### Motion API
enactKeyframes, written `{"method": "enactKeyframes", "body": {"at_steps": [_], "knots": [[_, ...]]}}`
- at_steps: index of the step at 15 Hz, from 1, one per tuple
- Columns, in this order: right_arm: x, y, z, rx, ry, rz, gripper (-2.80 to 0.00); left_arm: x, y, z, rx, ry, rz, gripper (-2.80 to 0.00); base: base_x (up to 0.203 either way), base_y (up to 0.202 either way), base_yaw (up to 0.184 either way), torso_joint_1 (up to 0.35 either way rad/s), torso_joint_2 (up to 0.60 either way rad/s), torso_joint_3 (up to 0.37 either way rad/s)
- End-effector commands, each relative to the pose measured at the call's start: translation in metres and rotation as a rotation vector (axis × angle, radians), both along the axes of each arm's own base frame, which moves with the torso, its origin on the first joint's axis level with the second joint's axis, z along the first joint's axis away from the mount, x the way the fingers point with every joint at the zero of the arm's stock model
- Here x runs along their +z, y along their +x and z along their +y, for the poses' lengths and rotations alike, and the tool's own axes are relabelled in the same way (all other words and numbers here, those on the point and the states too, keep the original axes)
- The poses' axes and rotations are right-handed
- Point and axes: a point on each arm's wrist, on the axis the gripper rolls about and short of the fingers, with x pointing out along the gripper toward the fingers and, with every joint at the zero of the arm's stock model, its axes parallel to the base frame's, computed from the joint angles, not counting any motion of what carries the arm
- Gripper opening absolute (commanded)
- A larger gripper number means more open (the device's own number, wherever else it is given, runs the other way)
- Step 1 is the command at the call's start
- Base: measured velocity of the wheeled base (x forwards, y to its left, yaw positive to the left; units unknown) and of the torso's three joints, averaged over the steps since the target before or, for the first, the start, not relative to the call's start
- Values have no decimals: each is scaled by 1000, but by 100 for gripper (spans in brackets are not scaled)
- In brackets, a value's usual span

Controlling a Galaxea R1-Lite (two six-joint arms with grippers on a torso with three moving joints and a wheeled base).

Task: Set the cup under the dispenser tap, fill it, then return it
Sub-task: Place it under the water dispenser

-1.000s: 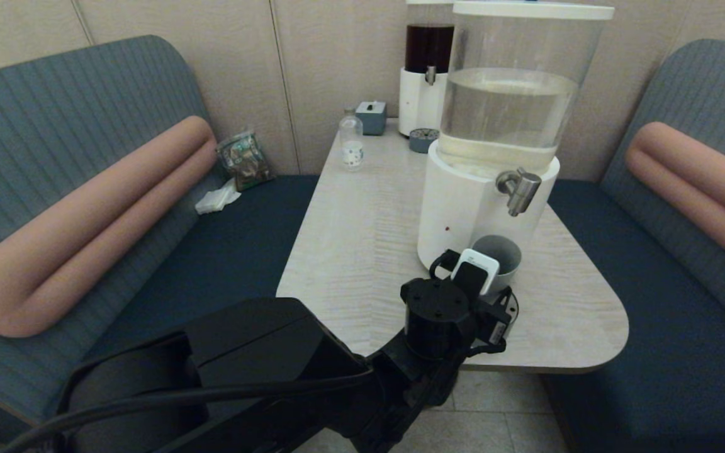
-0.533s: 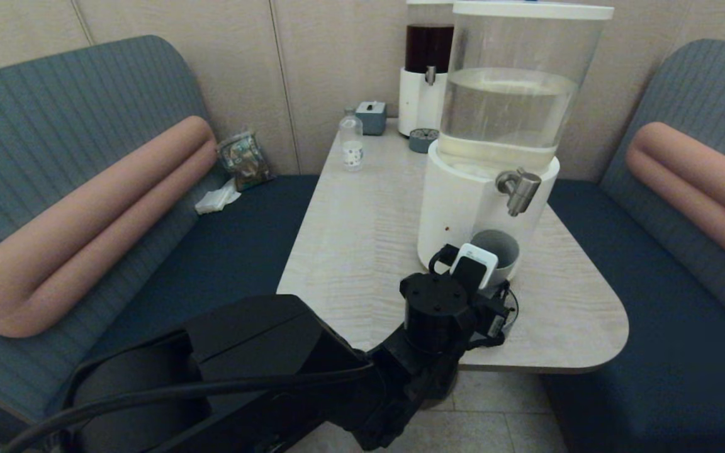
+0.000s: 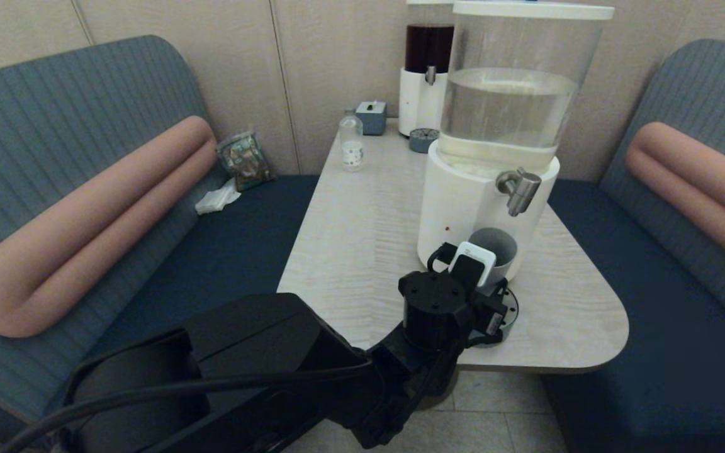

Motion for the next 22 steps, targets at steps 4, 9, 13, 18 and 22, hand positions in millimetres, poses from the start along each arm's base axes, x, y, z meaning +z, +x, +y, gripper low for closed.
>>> {"method": "enactKeyframes", "body": {"at_steps": [4, 9, 13, 18, 22], "knots": [[0, 0, 0, 0, 0, 1, -280, 5, -2, 2, 7, -14, -10, -280, 0, 0, 0, 0, 0, 0], [0, 0, 0, 0, 0, 1, -280, 6, -5, 5, 13, -9, -5, -280, 0, 0, 0, 0, 0, 0], [0, 0, 0, 0, 0, 1, -280, 9, -4, 3, 10, -17, -11, -280, 0, 0, 0, 0, 0, 0], [0, 0, 0, 0, 0, 1, -280, 6, 0, -1, 14, -21, -14, -280, 0, 0, 0, 0, 0, 0], [0, 0, 0, 0, 0, 1, -280, 3, 1, -2, 27, -13, -8, 0, 0, 0, 0, 0, 0, 0]]}}
